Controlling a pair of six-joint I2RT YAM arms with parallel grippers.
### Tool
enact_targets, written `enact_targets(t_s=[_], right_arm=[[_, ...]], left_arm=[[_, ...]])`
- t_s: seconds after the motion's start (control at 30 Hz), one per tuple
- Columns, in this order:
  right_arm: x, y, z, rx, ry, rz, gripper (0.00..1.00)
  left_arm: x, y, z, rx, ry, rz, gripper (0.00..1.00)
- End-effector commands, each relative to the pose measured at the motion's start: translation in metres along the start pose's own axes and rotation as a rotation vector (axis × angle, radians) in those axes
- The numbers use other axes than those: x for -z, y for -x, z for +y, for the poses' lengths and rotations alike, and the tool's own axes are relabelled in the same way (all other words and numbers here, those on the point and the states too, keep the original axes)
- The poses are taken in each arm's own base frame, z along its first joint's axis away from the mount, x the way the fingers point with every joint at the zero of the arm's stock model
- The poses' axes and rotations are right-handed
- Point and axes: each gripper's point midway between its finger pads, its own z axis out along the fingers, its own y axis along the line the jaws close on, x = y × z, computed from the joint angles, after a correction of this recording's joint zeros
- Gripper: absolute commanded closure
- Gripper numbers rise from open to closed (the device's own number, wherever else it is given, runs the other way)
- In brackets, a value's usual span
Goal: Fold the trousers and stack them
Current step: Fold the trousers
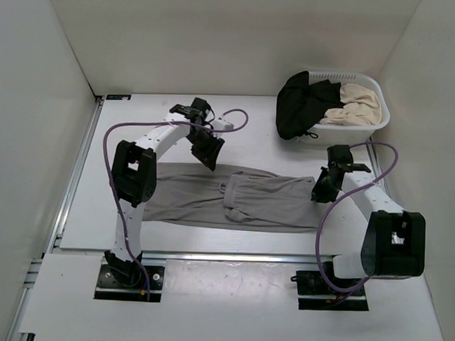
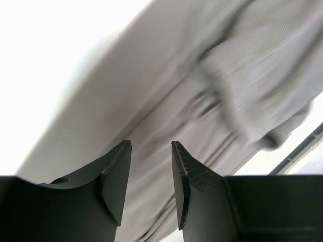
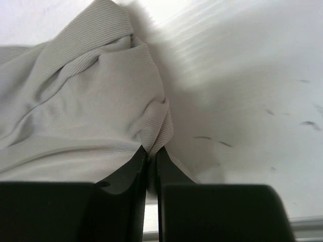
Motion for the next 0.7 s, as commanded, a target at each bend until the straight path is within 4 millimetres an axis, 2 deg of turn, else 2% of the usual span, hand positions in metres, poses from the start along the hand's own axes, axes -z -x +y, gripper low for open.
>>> enact_targets(t_s=[0.0, 0.03, 0.1, 0.13, 0.2, 0.23, 0.27, 0.33, 0.4, 0.47, 0.5, 0.53, 0.57, 0.6, 0.63, 0.67], right_arm=[[0.032, 0.018, -0.020, 0.001, -0.062, -0.048, 1.00], [0.038, 0.024, -0.028, -0.017, -0.071, -0.058, 1.00], [0.050, 0.027, -0.043, -0.041, -0.111, -0.059, 1.00], [0.060, 0.036, -0.051, -0.058, -0.117, -0.083, 1.00], [0.071, 0.036, -0.061, -0.056, -0.140, -0.060, 1.00], [0.077, 0.039, -0.067, -0.065, -0.149, -0.060, 1.00], [0.088, 0.044, -0.068, -0.041, -0.160, -0.066, 1.00], [0.101, 0.053, -0.081, -0.043, -0.228, -0.094, 1.00], [0.127, 0.070, -0.087, -0.045, -0.274, -0.158, 1.00], [0.145, 0.078, -0.083, -0.038, -0.268, -0.182, 1.00], [0.159, 0.092, -0.072, -0.020, -0.247, -0.227, 1.00], [0.165, 0.095, -0.064, -0.003, -0.228, -0.234, 1.00], [0.171, 0.096, -0.044, 0.044, -0.193, -0.250, 1.00], [0.175, 0.096, -0.032, 0.062, -0.186, -0.259, 1.00], [0.183, 0.099, -0.014, 0.052, -0.156, -0.299, 1.00], [0.182, 0.089, 0.016, 0.128, -0.126, -0.296, 1.00]], left_arm=[[0.057, 0.007, 0.029, 0.017, 0.074, -0.082, 0.51], [0.067, 0.000, 0.044, 0.058, 0.091, -0.093, 0.51], [0.083, -0.020, 0.059, 0.106, 0.149, -0.075, 0.51], [0.079, -0.047, 0.071, 0.154, 0.162, -0.031, 0.51], [0.085, -0.071, 0.079, 0.188, 0.206, -0.023, 0.54], [0.075, -0.100, 0.082, 0.244, 0.202, 0.021, 0.55], [0.077, -0.103, 0.083, 0.244, 0.216, -0.001, 0.55], [0.067, -0.115, 0.076, 0.256, 0.183, 0.015, 0.55], [0.057, -0.128, 0.067, 0.270, 0.147, 0.035, 0.54], [0.046, -0.131, 0.058, 0.255, 0.121, 0.057, 0.54], [0.042, -0.130, 0.054, 0.257, 0.109, 0.054, 0.54], [0.037, -0.129, 0.053, 0.251, 0.104, 0.061, 0.54], [0.035, -0.126, 0.048, 0.241, 0.084, 0.055, 0.54], [0.030, -0.127, 0.046, 0.248, 0.061, 0.060, 0.54], [0.025, -0.126, 0.040, 0.255, 0.016, 0.053, 0.54], [0.025, -0.124, 0.037, 0.256, -0.003, 0.043, 0.54]])
